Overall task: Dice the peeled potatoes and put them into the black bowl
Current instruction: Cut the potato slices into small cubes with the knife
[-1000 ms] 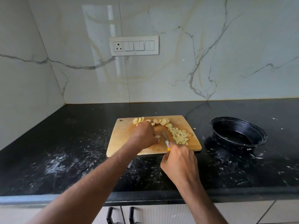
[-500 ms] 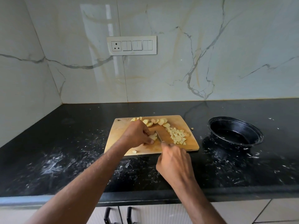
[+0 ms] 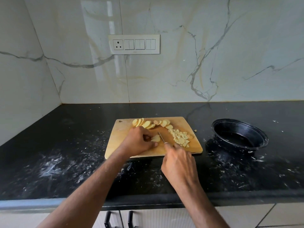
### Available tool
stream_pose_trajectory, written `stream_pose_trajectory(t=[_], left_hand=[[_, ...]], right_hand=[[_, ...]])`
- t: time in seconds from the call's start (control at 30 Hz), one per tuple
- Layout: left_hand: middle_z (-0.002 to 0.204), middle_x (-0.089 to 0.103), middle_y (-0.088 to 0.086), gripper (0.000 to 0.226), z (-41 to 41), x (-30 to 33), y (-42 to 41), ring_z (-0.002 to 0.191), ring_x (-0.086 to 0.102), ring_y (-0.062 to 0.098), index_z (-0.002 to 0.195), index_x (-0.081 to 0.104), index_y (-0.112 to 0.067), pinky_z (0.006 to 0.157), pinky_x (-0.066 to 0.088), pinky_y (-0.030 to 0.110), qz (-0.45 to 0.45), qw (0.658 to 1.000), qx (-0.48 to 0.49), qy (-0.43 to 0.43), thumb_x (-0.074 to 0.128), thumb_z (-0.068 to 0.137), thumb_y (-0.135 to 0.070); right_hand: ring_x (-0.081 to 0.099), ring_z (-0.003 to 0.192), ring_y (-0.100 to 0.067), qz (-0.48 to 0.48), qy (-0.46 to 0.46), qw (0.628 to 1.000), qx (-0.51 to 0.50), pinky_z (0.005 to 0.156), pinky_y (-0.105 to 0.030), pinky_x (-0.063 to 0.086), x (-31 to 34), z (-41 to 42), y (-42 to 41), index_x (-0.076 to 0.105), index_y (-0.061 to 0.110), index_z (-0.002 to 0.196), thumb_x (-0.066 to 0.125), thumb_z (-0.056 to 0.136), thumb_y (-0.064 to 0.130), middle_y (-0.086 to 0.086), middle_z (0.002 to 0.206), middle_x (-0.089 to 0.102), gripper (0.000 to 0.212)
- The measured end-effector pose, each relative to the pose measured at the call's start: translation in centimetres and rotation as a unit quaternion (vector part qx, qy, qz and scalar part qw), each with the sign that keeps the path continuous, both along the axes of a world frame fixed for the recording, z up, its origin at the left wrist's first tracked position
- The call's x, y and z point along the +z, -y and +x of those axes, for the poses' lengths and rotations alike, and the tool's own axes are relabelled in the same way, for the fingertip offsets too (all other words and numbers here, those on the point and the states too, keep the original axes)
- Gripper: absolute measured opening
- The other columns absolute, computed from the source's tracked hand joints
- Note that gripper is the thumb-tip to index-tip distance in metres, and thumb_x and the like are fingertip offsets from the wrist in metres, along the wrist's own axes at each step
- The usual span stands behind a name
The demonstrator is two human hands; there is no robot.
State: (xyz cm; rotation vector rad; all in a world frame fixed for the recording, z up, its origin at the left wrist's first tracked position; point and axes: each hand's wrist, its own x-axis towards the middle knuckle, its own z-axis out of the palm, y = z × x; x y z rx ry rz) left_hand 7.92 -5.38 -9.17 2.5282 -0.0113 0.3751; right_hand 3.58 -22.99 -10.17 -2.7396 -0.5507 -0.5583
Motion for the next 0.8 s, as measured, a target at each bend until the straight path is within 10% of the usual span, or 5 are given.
stream_pose_trajectory(t=[0.4, 0.63, 0.8], left_hand=[[0.105, 0.069, -0.006, 0.036, 0.0, -1.5, -0.3, 0.091, 0.059, 0.006, 0.113, 0.076, -0.023, 0.070, 0.039, 0.005, -0.011, 0.998, 0.016, 0.059, 0.081, 0.081, -0.040], [0.106, 0.068, -0.007, 0.029, 0.0, -1.7, -0.4, 0.101, 0.059, 0.017, 0.109, 0.076, -0.028, 0.093, 0.053, 0.039, -0.015, 0.999, 0.017, 0.047, 0.080, 0.081, -0.039], [0.102, 0.066, -0.007, 0.027, -0.2, -1.6, -0.1, 0.095, 0.059, 0.013, 0.107, 0.077, -0.023, 0.090, 0.052, 0.033, -0.013, 0.998, 0.016, 0.062, 0.080, 0.082, -0.035]], right_hand=[[0.068, 0.067, -0.017, 0.008, 0.025, 1.000, 0.001, 0.056, -0.028, 0.058, -0.8, 0.6, -0.2, 0.066, 0.016, 0.125, 0.064, 0.091, 0.015, -0.002, 0.090, 0.066, 0.034], [0.069, 0.068, -0.017, 0.031, 0.019, 0.999, 0.000, 0.057, -0.029, 0.059, -0.8, 0.7, -0.1, 0.065, 0.015, 0.126, 0.065, 0.092, 0.014, -0.003, 0.094, 0.066, 0.034], [0.069, 0.071, -0.016, 0.030, 0.015, 0.999, 0.007, 0.061, -0.029, 0.060, -0.8, 0.6, -0.1, 0.063, 0.015, 0.127, 0.062, 0.094, 0.017, -0.002, 0.098, 0.066, 0.034]])
